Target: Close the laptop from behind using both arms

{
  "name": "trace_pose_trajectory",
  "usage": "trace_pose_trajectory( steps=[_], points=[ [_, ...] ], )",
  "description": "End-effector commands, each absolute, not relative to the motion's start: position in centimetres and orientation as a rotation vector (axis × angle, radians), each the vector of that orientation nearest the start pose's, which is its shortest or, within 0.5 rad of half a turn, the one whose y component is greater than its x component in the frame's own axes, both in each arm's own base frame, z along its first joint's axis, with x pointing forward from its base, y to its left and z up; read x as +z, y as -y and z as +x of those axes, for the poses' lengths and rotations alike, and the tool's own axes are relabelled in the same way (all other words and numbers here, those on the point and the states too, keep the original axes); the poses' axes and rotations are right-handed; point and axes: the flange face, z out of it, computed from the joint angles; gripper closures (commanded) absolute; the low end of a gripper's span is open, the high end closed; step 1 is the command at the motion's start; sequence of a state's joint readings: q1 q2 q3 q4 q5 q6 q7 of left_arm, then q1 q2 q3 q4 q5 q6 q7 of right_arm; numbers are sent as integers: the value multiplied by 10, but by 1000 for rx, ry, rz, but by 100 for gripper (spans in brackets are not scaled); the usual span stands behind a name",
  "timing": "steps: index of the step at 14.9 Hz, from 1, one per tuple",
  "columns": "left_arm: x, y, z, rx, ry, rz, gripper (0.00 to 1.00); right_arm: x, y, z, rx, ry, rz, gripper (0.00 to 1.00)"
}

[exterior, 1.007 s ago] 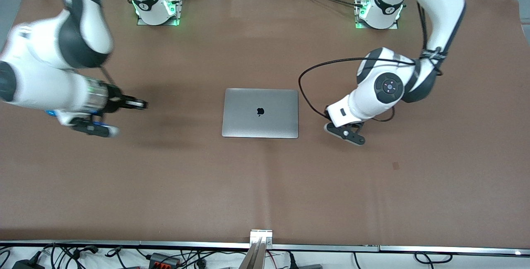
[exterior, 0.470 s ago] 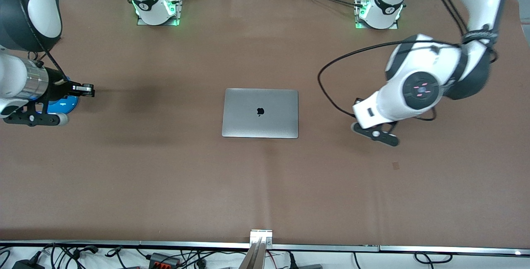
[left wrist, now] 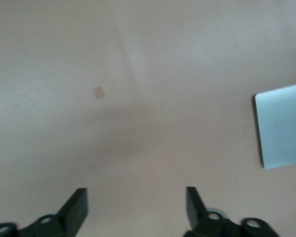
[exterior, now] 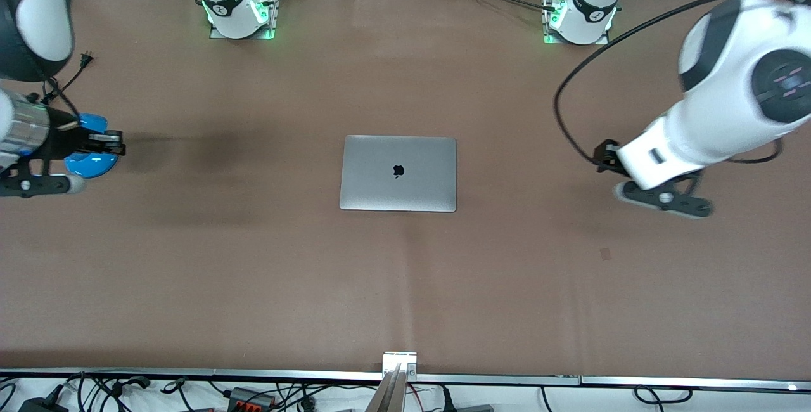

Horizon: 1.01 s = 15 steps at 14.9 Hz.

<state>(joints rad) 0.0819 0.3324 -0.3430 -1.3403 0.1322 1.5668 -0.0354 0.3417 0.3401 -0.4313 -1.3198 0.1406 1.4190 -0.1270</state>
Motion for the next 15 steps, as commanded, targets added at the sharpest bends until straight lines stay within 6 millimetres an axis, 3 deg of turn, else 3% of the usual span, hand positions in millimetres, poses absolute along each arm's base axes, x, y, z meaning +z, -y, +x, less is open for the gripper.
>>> trace_pose_trajectory(
  steps=[1, 3, 5, 7, 9, 15],
  points=[
    [600, 96, 606, 40, -157, -3114, 0, 559, 11, 613, 224, 108, -3064, 0],
    [615, 75, 589, 59, -17, -3157, 0, 563, 22, 599, 145, 105, -3057, 0],
    [631, 52, 570, 18, 45, -3146, 0, 570, 18, 578, 69, 172, -3129, 0],
    [620, 36, 564, -15, 72, -3138, 0, 578, 9, 567, 50, 180, -3128, 0],
    [605, 29, 552, 6, 74, -3131, 0, 577, 12, 558, -10, 167, -3131, 0],
    [607, 31, 556, -7, 63, -3120, 0, 580, 9, 545, -19, 116, -3138, 0]
  ],
)
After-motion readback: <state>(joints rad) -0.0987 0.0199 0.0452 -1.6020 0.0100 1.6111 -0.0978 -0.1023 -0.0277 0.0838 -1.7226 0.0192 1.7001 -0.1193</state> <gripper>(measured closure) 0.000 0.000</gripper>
